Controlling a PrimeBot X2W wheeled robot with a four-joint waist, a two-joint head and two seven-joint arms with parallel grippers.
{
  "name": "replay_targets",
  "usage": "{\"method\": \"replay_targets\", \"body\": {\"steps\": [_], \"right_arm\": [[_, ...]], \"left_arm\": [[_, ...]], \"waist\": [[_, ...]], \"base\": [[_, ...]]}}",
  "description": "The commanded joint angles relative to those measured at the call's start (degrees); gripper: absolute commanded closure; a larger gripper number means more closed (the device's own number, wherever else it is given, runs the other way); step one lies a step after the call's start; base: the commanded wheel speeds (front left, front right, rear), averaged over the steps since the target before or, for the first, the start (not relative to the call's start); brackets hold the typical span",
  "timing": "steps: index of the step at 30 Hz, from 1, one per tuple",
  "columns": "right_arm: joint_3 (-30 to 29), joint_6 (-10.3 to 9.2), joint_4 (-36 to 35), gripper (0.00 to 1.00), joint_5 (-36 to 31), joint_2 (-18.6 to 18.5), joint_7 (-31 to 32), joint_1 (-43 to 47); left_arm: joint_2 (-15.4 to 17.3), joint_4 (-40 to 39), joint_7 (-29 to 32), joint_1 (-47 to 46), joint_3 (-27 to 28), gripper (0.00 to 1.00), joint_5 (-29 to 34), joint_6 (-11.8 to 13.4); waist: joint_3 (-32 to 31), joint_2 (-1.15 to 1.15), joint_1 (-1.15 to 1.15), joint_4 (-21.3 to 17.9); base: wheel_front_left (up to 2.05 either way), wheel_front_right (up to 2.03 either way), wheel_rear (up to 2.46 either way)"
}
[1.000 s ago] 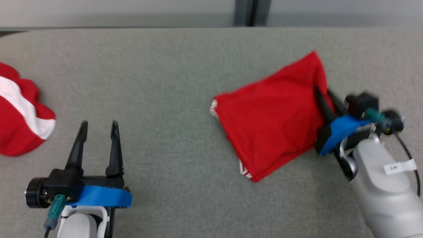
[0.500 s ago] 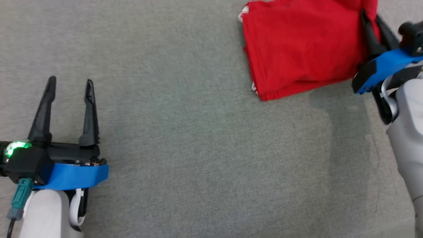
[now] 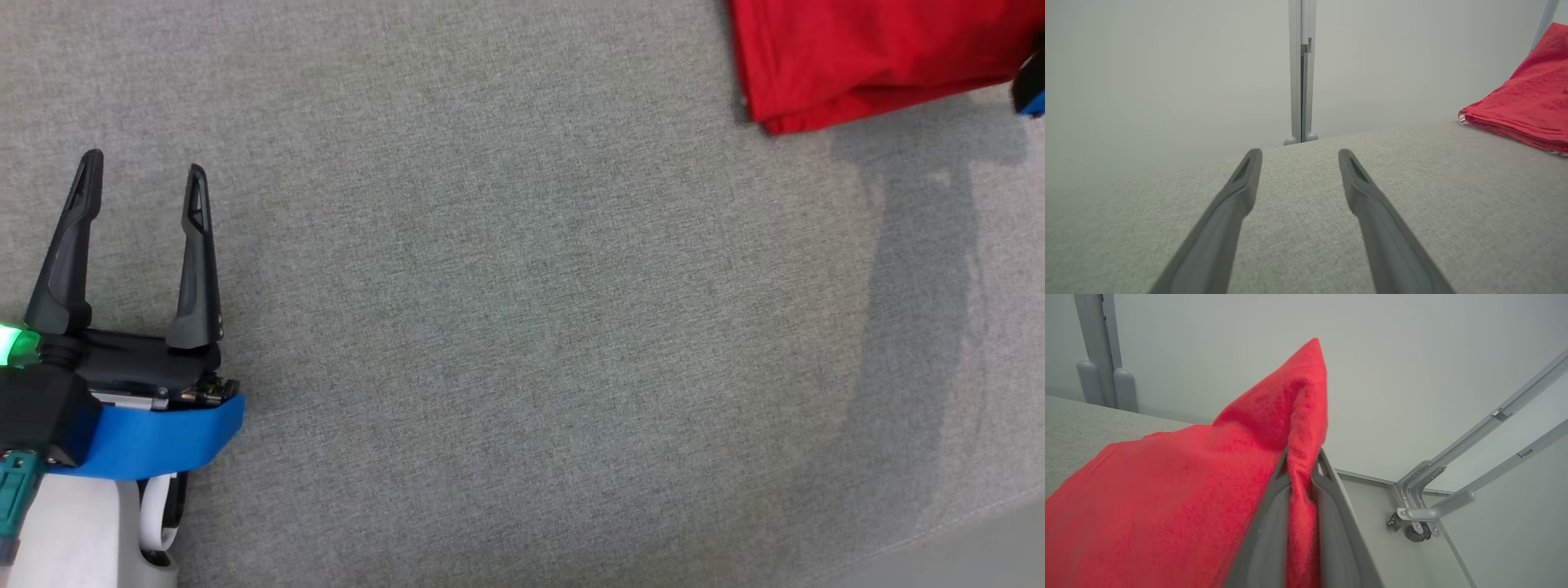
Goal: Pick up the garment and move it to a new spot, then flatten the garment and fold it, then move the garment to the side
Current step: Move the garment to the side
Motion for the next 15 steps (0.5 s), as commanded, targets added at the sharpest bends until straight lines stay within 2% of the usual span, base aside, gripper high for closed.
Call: {"method": "replay_targets", "body": {"steps": [1,9,10,11,15], "right_arm": [[-0.26,-0.01,0.27,1.00,-0.01,-0.58,0.09,-1.24],[-0.21,-0.01,5.10,1.00,-0.81,-0.59,0.42,-5.98],[-0.13,-0.01,5.74,0.57,-0.99,-0.64,0.29,-6.50],[-0.13,-0.01,6.43,0.00,-1.13,-0.61,0.14,-6.94],[-1.34,-0.01,8.35,0.00,-1.94,-1.33,-0.58,-7.96]], "left_arm": [[0.32,-0.34,-0.11,-0.77,0.00,0.00,0.04,-0.08],[1.29,-1.12,0.12,-1.90,-0.17,0.00,-0.38,-0.07],[1.27,-1.10,0.12,-2.09,-0.28,0.00,-0.36,-0.02],[1.23,-1.06,0.12,-2.24,-0.37,0.00,-0.38,0.08],[0.93,-0.43,0.06,-2.47,-0.59,0.00,-0.83,0.40]], "waist": [[0.41,-0.02,-0.01,0.19],[2.33,-0.02,-0.01,0.38],[2.44,-0.02,-0.01,0.51],[2.51,-0.02,-0.01,0.64],[2.22,-0.02,-0.01,1.40]], "base": [[0.00,0.00,0.00],[0.00,0.00,0.00],[0.00,0.00,0.00],[0.00,0.00,0.00],[0.00,0.00,0.00]]}}
